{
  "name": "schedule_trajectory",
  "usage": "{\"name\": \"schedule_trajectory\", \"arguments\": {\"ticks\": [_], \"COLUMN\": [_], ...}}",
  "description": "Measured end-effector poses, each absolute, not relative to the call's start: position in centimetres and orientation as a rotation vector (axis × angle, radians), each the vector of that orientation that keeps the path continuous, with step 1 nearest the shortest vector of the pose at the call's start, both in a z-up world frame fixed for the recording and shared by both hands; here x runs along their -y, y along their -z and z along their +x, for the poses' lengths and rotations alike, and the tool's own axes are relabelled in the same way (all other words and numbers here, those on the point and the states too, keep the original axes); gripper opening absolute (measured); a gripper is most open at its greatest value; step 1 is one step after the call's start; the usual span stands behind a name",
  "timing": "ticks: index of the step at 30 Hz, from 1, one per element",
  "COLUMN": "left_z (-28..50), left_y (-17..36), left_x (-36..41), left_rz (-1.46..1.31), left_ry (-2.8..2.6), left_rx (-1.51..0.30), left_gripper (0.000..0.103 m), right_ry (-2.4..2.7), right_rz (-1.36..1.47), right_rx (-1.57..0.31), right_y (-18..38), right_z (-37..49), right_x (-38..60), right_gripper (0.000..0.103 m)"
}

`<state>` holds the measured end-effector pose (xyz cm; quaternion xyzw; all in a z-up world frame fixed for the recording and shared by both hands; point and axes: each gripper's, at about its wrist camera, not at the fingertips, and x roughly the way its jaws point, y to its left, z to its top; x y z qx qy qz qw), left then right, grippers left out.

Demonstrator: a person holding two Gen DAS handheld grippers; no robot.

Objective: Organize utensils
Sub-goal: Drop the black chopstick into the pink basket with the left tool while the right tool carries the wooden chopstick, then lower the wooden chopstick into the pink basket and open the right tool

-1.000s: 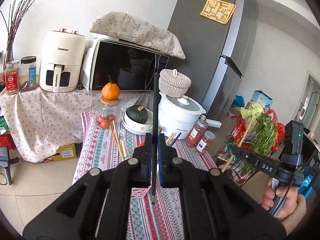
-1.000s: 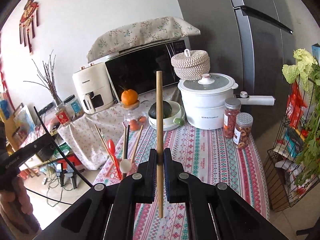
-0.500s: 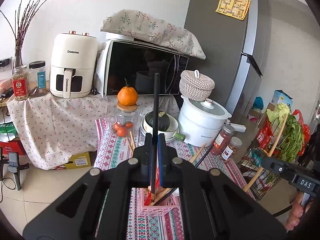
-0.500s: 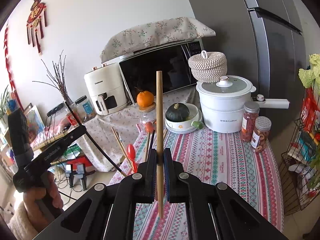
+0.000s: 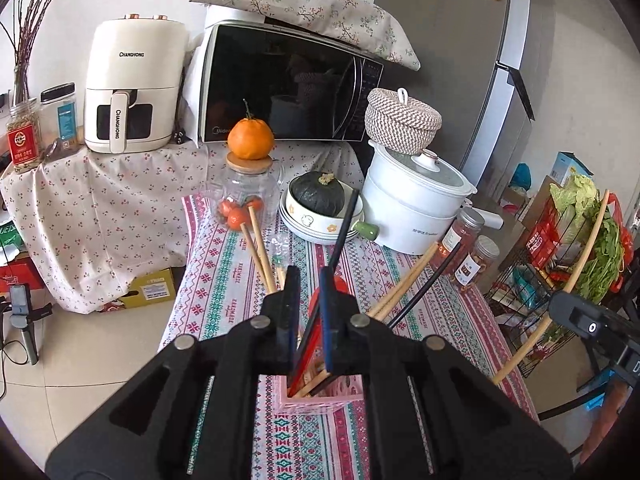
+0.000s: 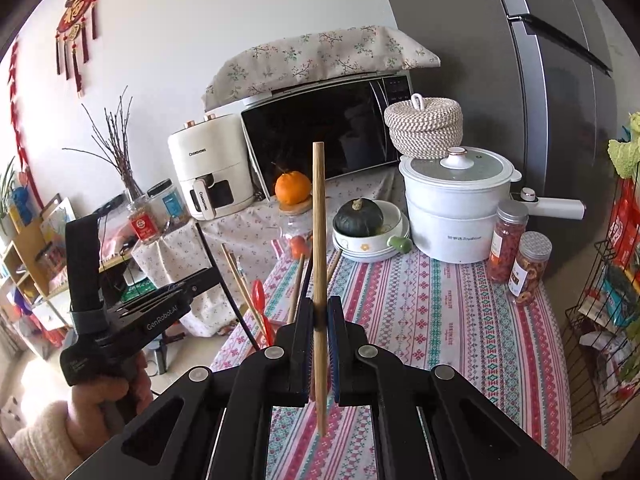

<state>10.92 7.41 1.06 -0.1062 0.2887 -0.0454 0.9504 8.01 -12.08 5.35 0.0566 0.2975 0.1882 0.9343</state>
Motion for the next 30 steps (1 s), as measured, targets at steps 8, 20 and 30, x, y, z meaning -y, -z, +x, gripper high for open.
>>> {"name": "schedule_trajectory", "arguments": {"ticks": [8, 20, 30], "left_z": [9.3, 6.8, 6.0], "left_y": [-1.3, 2.1, 2.8], "left_x": [-8.4, -11.1, -13.1], "left_rz": [-0.225, -0.174, -0.182], "left_ry": [0.075, 0.021, 0.029], "left_rx": [-0.625, -0.813, -0.859], "left_gripper": [0.059, 0.088, 0.088], "right_ry": [-0.398, -0.425, -0.368], "right_rz": [0.128, 0.166, 0.165], "right_rx": [-0.581, -0.483, -0.422], "right_y": [-5.8, -7.3, -4.7], "right_z": [7.9, 8.7, 11.0], "right_x": [11.1, 7.3, 3.1], "right_gripper": [0.007, 0.007, 0.007]}}
